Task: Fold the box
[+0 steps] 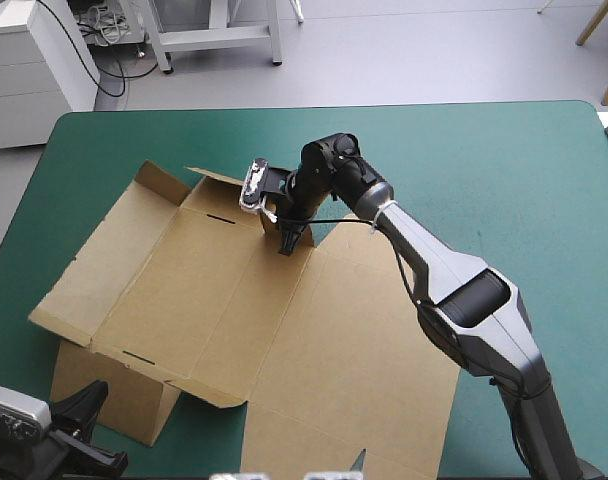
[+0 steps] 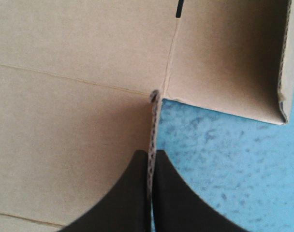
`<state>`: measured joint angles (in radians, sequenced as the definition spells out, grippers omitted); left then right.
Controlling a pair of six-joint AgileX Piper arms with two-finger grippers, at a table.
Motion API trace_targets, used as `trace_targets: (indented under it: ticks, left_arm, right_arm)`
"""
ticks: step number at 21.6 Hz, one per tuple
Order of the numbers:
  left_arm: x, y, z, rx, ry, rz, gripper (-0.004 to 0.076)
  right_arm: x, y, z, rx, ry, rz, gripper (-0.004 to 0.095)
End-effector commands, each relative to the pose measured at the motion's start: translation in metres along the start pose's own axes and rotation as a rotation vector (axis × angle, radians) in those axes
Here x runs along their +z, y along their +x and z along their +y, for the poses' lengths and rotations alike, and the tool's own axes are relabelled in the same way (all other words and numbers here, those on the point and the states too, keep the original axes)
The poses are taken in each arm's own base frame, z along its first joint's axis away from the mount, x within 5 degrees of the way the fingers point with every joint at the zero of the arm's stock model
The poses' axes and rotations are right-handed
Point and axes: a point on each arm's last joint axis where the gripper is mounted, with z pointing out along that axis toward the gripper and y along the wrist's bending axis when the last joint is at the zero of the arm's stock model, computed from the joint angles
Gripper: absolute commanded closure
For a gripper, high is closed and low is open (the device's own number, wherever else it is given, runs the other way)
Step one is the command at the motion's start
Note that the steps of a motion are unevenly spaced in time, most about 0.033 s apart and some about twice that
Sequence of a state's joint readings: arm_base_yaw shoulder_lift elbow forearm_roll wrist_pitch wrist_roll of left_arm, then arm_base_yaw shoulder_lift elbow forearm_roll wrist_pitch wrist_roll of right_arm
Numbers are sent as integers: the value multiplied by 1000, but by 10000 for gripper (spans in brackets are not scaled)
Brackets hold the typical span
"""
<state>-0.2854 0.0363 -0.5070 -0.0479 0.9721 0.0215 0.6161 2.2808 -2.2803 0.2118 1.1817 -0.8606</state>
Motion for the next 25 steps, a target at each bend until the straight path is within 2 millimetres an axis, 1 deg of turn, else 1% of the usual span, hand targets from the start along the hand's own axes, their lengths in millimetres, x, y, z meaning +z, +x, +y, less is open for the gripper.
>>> trace_targets:
  ticks: [1, 6, 8, 9, 11, 13, 15, 16, 19, 21, 25]
  left_arm:
    - [-3, -13, 0, -1, 4, -78, 731]
    - [-3, -13, 0, -1, 4, -78, 731]
    - [-3, -13, 0, -1, 4, -78, 731]
    - [-3, -13, 0, -1, 4, -78, 731]
    - [-3, -13, 0, -1, 4, -78, 731]
    - [-3, -13, 0, -1, 4, -78, 731]
    - [-3, -13, 0, -1, 4, -78, 731]
    - [-3, -13, 0, -1, 4, -78, 731]
    - [-3, -13, 0, -1, 4, -78, 731]
    - [-3, -13, 0, -1, 4, -78, 731]
    - [-3, -13, 0, -1, 4, -78, 731]
  right_arm:
    - [-54, -17, -1, -58, 91, -96, 928]
    - [-66, -11, -7, -119, 181, -21, 930]
    - [-75, -13, -6, -138, 192, -34, 930]
    - [-76, -14, -5, -138, 188, -42, 930]
    - [-83, -20, 1, -102, 141, -120, 930]
    - [-88, -21, 3, -38, 147, -123, 930]
    - [-89, -14, 2, -7, 196, -50, 930]
    - [-89, -10, 4, -9, 192, -27, 928]
    - [-82, 5, 19, -3, 124, 32, 930]
    - [-77, 13, 25, -5, 94, 62, 930]
    - [-67, 21, 35, -63, 26, 80, 930]
